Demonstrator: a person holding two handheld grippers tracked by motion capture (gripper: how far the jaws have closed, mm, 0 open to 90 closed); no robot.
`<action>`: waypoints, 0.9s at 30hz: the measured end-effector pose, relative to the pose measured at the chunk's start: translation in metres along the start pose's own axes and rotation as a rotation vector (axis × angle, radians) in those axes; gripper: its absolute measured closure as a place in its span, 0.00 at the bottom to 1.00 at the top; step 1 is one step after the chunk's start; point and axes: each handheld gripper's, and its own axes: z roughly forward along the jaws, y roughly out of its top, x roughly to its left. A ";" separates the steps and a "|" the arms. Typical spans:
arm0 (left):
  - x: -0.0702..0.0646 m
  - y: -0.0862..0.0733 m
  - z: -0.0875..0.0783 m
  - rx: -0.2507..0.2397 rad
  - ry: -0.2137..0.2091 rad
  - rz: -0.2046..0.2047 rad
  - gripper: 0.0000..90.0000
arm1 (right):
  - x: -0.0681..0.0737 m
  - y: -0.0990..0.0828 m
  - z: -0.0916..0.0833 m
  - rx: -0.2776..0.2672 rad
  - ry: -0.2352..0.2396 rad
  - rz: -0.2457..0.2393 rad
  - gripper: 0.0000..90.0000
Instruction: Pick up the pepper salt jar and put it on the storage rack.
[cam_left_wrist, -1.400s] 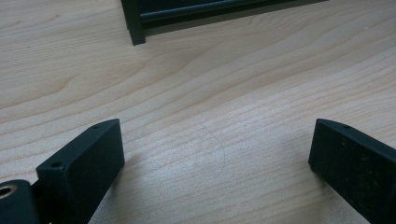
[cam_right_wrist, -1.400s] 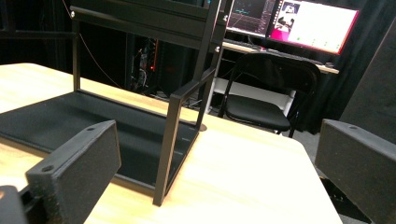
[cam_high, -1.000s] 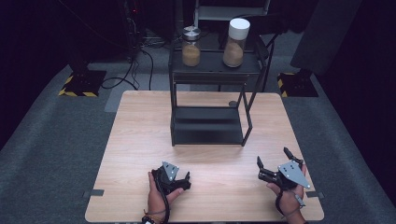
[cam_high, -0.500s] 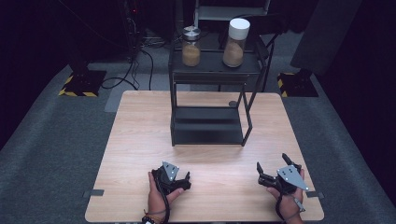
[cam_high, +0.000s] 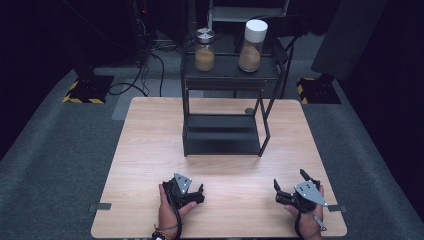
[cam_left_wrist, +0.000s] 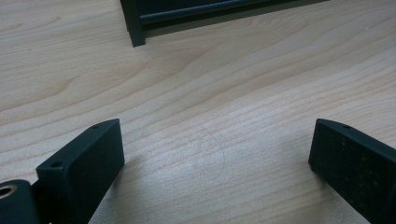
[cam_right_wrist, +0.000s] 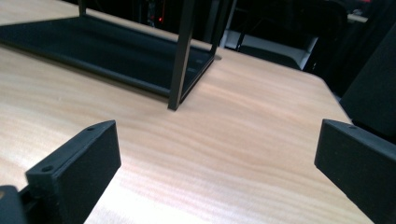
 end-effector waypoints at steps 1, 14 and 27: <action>0.000 0.000 0.000 0.000 0.000 0.000 0.03 | 0.001 -0.001 0.000 0.004 0.001 -0.002 0.00; 0.000 0.000 0.000 0.001 -0.001 0.000 0.03 | 0.001 -0.004 0.004 0.082 0.016 0.007 0.00; -0.001 0.000 0.000 0.000 0.000 0.002 0.03 | 0.003 0.004 0.008 0.173 0.006 0.022 0.00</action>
